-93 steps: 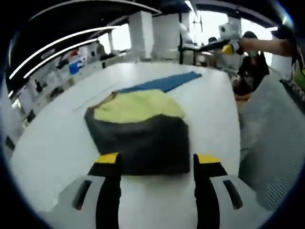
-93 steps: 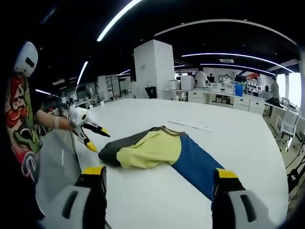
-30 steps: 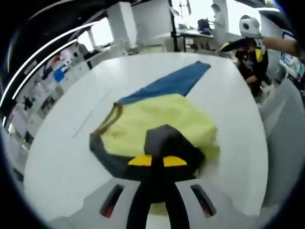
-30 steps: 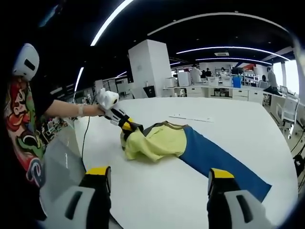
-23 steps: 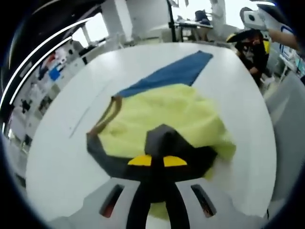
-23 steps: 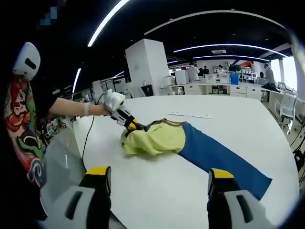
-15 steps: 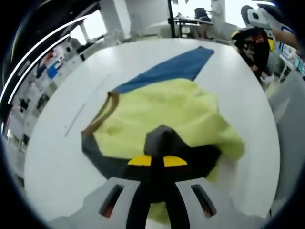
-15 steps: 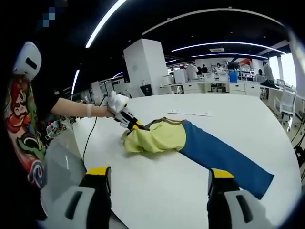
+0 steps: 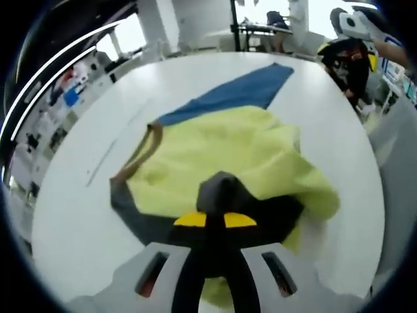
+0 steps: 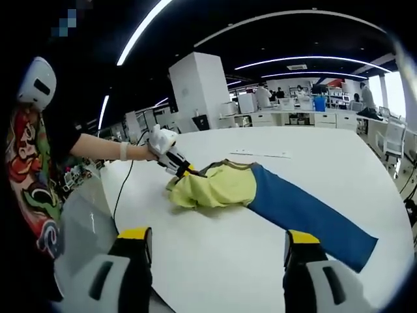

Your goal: Fold the garment on the visible template until the final outline fits inside the template.

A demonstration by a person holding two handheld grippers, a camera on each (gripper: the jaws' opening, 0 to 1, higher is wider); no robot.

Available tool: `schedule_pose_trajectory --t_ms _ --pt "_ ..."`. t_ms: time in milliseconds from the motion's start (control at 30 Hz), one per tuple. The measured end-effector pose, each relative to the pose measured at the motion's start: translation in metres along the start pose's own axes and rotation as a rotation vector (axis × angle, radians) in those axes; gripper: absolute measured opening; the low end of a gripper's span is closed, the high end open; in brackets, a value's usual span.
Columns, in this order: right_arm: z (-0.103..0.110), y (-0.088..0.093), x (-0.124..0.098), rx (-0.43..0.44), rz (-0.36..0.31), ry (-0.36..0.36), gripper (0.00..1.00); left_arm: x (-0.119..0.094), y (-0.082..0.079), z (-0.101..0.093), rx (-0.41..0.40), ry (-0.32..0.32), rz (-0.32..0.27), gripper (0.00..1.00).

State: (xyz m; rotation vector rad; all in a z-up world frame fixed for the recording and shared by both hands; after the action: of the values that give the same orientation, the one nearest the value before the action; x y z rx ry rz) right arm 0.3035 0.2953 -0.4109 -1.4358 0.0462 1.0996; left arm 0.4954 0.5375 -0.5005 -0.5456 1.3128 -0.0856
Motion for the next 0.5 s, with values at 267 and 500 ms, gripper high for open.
schedule_pose_trajectory --t_ms 267,500 --pt "0.003 0.0 0.003 0.003 -0.001 -0.004 0.83 -0.012 -0.001 0.003 -0.005 -0.017 -0.035 0.19" --pt "0.006 -0.003 0.006 -0.002 -0.005 -0.011 0.83 -0.023 0.0 0.011 0.018 -0.051 -0.058 0.33"
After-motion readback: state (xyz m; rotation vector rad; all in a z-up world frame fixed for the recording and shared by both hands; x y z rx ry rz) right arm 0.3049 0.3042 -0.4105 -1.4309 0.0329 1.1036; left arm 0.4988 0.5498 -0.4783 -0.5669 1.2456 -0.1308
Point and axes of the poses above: the point that each gripper's makers call its tool centre point, and the gripper's own axes: x roughly forward along the fingers, z roughly to its left, y roughly out of its underside, the point moved 1 cm from there along -x, roughly backward along the fingers, and after that the axes turned 14 degrees about z, right-handed, at the moved point
